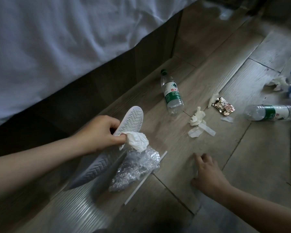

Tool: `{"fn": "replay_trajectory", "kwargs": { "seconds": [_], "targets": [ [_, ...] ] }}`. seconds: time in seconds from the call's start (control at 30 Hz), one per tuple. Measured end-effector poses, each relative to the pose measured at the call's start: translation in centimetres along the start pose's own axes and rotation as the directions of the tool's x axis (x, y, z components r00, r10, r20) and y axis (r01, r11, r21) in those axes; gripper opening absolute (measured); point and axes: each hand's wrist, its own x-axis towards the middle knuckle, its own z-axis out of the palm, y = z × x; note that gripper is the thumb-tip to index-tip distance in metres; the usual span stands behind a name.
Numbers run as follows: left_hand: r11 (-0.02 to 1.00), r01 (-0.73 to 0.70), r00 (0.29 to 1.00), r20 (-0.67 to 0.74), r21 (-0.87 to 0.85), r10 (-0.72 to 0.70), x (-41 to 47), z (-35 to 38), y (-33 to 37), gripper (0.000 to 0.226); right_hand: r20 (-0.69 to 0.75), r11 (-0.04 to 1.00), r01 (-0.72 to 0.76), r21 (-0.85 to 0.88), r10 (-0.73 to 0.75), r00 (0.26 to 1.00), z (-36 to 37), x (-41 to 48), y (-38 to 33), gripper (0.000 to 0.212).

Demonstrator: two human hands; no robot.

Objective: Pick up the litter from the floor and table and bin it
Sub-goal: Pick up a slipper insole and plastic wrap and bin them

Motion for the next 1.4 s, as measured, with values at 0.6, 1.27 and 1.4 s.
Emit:
{"fn": "replay_trajectory", "kwargs": {
  "seconds": [0.6,1.27,1.4],
  "targets": [
    [0.979,0.201,0.979,0.036,0.016,-0.202,-4.7,-1.3,-3.2,0.016,0.016,0.992,0.099,0.073,-0.100,0.995,0.9,-1.5,-0.8,0.047],
    [0.913,0.392,0.917,0.027,0.108,-0.397,-11.1,-3.8,-10.8,0.040,0.129,0.465,0.807,-0.364,-0.832,0.539,-0.2,3.8,-19.2,0.075],
    [0.901,0.428,0.903,0.017,0.078,-0.430,-12.0,-3.8,-11.7,0.041,0.258,0.420,0.826,-0.377,-0.808,0.529,1.9,5.5,-23.2,0.080]
  ]
}}
